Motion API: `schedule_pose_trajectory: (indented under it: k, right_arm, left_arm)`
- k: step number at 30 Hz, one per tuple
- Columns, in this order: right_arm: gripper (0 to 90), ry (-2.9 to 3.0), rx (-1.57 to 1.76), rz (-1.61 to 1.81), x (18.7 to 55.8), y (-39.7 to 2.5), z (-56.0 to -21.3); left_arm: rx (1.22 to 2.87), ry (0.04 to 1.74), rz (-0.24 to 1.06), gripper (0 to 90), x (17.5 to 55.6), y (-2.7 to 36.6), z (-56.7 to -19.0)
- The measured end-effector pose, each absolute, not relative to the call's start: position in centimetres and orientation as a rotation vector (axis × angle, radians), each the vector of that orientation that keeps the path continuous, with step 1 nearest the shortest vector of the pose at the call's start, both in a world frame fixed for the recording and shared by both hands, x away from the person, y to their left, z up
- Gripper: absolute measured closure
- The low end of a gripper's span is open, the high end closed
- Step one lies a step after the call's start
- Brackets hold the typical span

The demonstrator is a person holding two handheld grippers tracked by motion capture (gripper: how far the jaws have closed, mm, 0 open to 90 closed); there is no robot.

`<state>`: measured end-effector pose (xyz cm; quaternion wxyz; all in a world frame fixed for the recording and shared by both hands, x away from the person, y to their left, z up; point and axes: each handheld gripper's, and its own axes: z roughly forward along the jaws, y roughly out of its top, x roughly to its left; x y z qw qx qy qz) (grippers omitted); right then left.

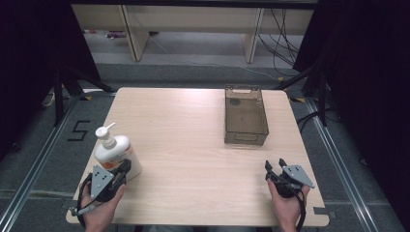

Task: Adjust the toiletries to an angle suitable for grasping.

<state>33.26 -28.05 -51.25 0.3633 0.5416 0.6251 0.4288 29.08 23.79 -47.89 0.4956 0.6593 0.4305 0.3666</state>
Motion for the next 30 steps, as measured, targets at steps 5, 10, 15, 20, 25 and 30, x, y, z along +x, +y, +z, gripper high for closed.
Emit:
schedule_pose_trajectory:
  k: [5, 10, 15, 20, 25, 30]
  right_arm:
    - [41.0, 1.585, 1.407, 1.098, 33.2, -27.8, -51.3]
    - [40.5, 1.612, 1.339, 1.181, 33.0, -26.6, -50.8]
    - [40.6, 1.638, 1.256, 1.264, 32.5, -24.0, -49.4]
    - [41.5, 1.692, 1.168, 1.356, 32.2, -20.0, -47.9]
    - [42.8, 1.724, 1.119, 1.383, 32.4, -17.4, -46.7]
    - [44.3, 1.753, 1.049, 1.442, 32.8, -13.9, -44.8]
  left_arm:
    - [1.575, 1.027, 0.886, 74.2, 28.0, 24.3, -48.3]
    - [1.506, 1.034, 0.881, 67.2, 26.3, 25.4, -48.6]
    - [1.471, 1.059, 0.906, 60.0, 24.7, 26.7, -48.6]
    - [1.457, 1.104, 0.912, 51.0, 24.3, 27.9, -49.4]
    - [1.472, 1.129, 0.901, 42.1, 24.7, 28.8, -50.5]
    - [1.497, 1.168, 0.893, 31.2, 25.5, 29.5, -51.7]
